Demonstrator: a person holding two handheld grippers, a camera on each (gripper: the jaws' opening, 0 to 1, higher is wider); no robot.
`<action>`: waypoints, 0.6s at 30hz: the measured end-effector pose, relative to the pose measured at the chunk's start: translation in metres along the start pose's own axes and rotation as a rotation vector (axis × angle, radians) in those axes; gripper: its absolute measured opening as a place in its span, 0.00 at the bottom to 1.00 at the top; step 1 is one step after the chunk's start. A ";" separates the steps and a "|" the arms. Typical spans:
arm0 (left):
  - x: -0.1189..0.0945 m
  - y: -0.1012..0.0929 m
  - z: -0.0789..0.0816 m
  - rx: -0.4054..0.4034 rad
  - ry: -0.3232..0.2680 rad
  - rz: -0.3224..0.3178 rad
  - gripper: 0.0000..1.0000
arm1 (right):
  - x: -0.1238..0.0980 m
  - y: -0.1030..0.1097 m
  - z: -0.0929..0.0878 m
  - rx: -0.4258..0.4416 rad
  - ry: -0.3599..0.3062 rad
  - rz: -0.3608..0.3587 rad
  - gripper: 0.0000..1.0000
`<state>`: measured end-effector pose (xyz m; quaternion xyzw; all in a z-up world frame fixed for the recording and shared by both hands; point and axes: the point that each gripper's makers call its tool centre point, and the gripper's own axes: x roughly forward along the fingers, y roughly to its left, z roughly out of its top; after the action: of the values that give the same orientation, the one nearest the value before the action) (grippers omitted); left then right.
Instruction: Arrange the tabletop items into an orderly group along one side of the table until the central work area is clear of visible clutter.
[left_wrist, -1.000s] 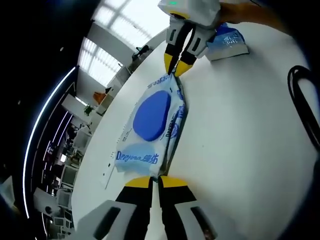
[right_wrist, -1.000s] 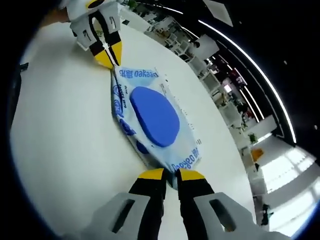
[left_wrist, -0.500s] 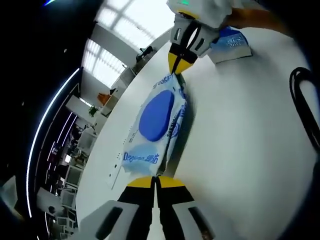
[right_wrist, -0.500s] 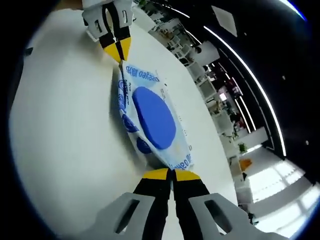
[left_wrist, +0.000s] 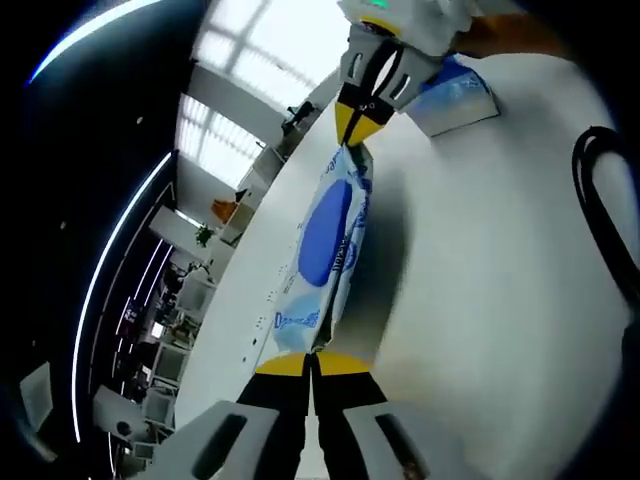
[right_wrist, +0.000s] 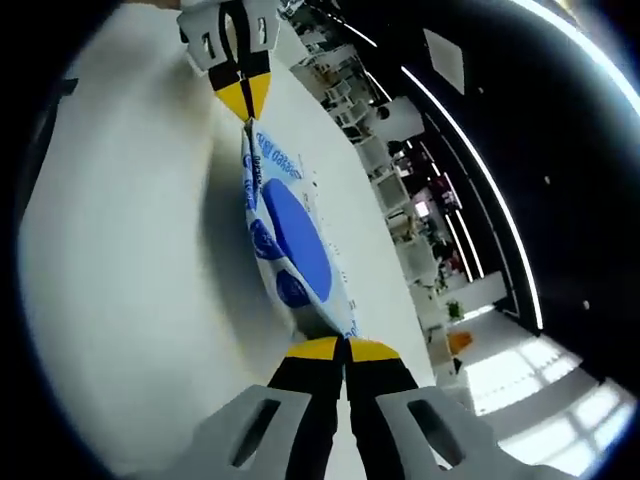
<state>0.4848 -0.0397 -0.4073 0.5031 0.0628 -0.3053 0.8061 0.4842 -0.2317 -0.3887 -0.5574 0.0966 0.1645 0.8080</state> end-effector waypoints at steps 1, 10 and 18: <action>-0.001 0.000 0.001 0.007 -0.005 0.009 0.00 | -0.002 -0.002 0.001 -0.006 -0.002 -0.013 0.00; -0.016 0.015 0.011 0.050 -0.041 0.091 0.00 | -0.013 -0.016 0.009 -0.056 -0.022 -0.107 0.00; -0.025 0.017 0.005 0.050 -0.032 0.093 0.00 | -0.017 -0.014 0.022 -0.075 -0.031 -0.100 0.00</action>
<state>0.4731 -0.0282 -0.3819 0.5206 0.0185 -0.2771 0.8074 0.4731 -0.2187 -0.3631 -0.5887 0.0498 0.1358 0.7953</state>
